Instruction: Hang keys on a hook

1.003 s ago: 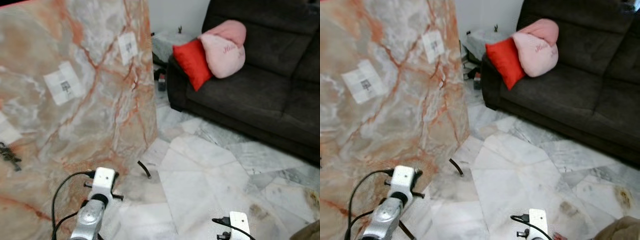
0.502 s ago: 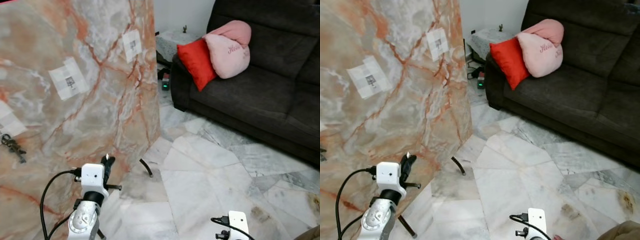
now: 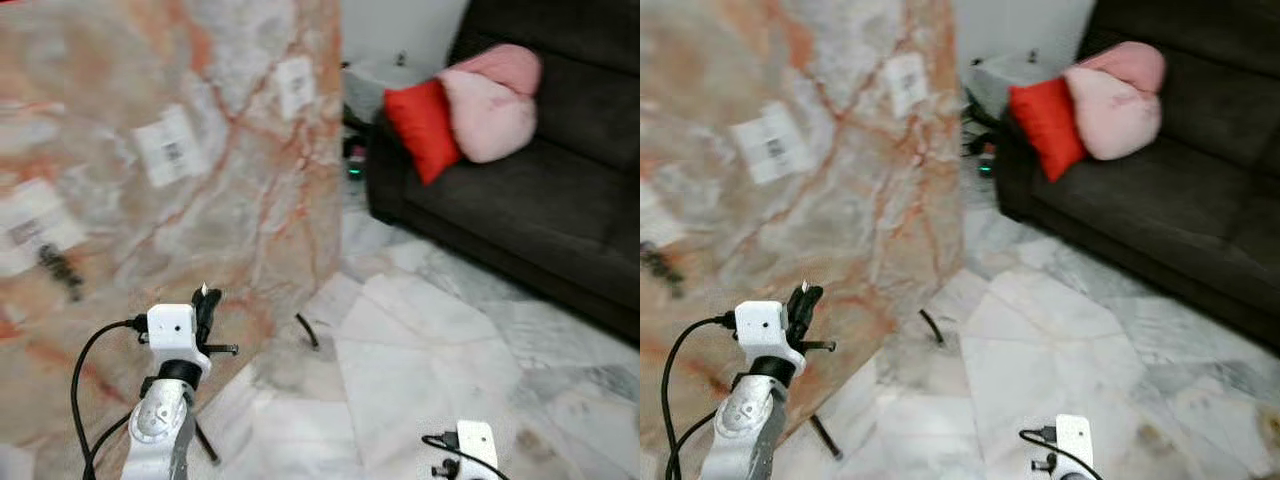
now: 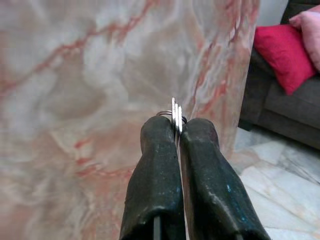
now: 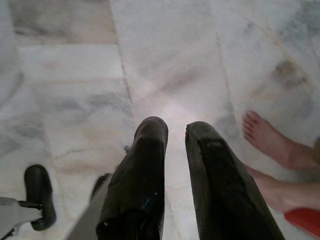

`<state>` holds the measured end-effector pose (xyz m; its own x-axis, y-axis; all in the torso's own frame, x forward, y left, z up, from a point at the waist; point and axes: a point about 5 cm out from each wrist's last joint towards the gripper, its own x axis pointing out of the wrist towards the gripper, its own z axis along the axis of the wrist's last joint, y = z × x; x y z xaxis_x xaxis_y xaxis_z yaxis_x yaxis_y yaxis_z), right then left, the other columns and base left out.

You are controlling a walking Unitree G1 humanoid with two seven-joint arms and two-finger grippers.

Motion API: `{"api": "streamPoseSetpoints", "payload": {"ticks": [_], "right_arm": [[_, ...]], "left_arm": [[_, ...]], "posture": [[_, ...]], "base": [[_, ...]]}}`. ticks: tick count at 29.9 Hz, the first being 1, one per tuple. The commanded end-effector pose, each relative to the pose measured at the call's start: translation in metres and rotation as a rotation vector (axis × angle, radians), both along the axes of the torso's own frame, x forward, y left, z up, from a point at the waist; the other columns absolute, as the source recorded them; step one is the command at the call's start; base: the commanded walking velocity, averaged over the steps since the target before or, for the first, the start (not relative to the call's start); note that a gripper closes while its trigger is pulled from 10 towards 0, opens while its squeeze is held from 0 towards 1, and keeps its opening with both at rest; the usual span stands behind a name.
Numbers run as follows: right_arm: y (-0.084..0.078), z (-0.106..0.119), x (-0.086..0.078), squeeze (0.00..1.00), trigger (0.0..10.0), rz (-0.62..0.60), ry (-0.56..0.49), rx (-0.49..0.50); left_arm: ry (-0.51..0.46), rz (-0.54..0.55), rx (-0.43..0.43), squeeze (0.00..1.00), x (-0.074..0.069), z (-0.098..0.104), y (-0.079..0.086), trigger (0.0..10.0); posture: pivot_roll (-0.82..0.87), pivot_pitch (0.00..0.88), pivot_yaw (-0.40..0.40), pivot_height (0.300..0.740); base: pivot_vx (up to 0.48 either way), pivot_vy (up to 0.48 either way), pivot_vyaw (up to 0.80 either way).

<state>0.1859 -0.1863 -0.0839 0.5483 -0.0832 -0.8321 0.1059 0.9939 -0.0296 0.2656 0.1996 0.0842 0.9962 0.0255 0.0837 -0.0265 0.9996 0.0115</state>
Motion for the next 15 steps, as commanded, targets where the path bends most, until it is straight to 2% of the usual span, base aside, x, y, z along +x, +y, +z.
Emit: {"api": "streamPoseSetpoints", "payload": {"ticks": [1,9,15], "right_arm": [[-0.003,-0.001,-0.003,0.00,10.0,-0.014,0.005,-0.001],[-0.004,-0.001,-0.004,0.00,10.0,-0.011,0.006,-0.004],[-0.004,-0.001,-0.004,0.00,10.0,-0.010,0.007,-0.005]], "left_arm": [[-0.017,-0.013,-0.003,0.00,0.003,0.007,-0.004,10.0],[-0.029,-0.038,-0.004,0.00,0.006,0.014,-0.009,10.0],[-0.037,-0.050,-0.001,0.00,0.007,0.017,-0.012,10.0]], "posture": [[-0.05,0.000,-0.026,0.740],[-0.05,0.000,-0.027,0.740],[-0.05,0.000,-0.028,0.740]], "base": [[0.000,0.000,0.00],[0.000,0.000,0.00],[0.266,0.000,0.00]]}}
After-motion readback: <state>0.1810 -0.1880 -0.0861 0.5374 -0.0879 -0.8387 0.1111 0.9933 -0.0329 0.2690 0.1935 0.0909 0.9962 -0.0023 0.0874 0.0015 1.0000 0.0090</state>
